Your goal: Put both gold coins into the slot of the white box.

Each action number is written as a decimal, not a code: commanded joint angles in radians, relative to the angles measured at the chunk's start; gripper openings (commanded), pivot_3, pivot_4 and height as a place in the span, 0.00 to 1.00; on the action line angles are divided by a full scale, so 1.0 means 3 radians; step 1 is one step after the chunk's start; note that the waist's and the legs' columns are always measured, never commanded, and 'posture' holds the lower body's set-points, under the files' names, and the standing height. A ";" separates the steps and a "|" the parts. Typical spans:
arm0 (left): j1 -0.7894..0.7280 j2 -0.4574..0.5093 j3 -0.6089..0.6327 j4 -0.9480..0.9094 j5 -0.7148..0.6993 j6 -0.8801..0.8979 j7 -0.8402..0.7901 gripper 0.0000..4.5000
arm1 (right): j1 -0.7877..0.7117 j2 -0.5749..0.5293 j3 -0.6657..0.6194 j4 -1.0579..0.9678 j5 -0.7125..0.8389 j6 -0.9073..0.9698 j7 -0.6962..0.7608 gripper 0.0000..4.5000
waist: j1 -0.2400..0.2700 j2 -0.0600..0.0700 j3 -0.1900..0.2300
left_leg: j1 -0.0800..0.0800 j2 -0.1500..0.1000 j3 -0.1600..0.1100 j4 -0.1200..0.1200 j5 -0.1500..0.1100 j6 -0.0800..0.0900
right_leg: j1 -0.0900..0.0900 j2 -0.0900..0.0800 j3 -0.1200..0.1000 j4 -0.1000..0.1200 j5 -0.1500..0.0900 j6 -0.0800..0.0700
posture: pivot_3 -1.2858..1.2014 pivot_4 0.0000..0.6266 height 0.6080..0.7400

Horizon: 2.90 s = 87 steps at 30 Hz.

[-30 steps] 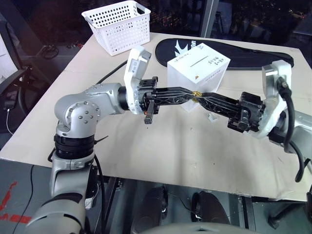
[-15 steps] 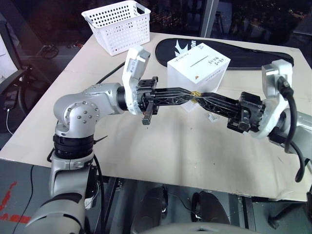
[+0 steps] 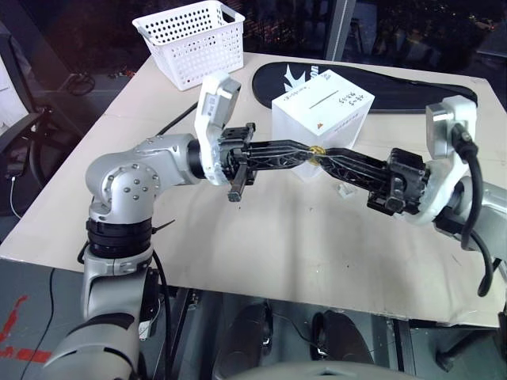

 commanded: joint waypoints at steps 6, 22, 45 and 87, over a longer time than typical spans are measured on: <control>-0.0059 0.0014 0.0068 -0.0046 -0.0137 0.0016 0.0022 0.00 | 0.0082 -0.0044 -0.0064 -0.0140 -0.0010 -0.0137 0.0060 0.89 | 0.0001 0.0000 0.0001 | -0.0001 0.0000 0.0000 -0.0001 0.0000 0.0000 | 0.0000 0.0000 0.0000 -0.0001 0.0000 0.0000 | 0.52 0.24 1.00; -0.1438 -0.0270 -0.0418 0.1691 0.1509 -0.0825 0.0833 0.00 | 0.0973 -0.0854 -0.1187 -0.0533 -0.0911 -0.0220 0.0379 0.99 | 0.0098 -0.0004 0.0005 | -0.0010 -0.0002 0.0000 -0.0002 -0.0003 0.0006 | 0.0001 0.0001 -0.0007 -0.0019 0.0006 0.0012 | 0.52 0.24 1.00; -0.2904 -0.1100 -0.0331 0.4588 0.2609 -0.1559 0.0499 0.00 | 0.1498 -0.0911 -0.1885 -0.0718 -0.0921 -0.0208 -0.0075 0.99 | 0.0087 -0.0008 0.0007 | -0.0055 -0.0008 -0.0002 0.0012 -0.0011 0.0020 | -0.0022 0.0012 -0.0036 -0.0033 0.0019 0.0037 | 0.52 0.24 1.00; -0.2850 -0.1269 -0.0377 0.4471 0.3244 -0.1622 0.0581 0.00 | 0.1637 -0.0929 -0.1864 -0.0435 -0.0779 -0.0224 -0.0079 0.99 | 0.0081 -0.0007 0.0007 | -0.0054 -0.0009 -0.0001 0.0034 -0.0012 0.0022 | -0.0023 0.0013 -0.0031 -0.0002 0.0019 0.0037 | 0.52 0.24 1.00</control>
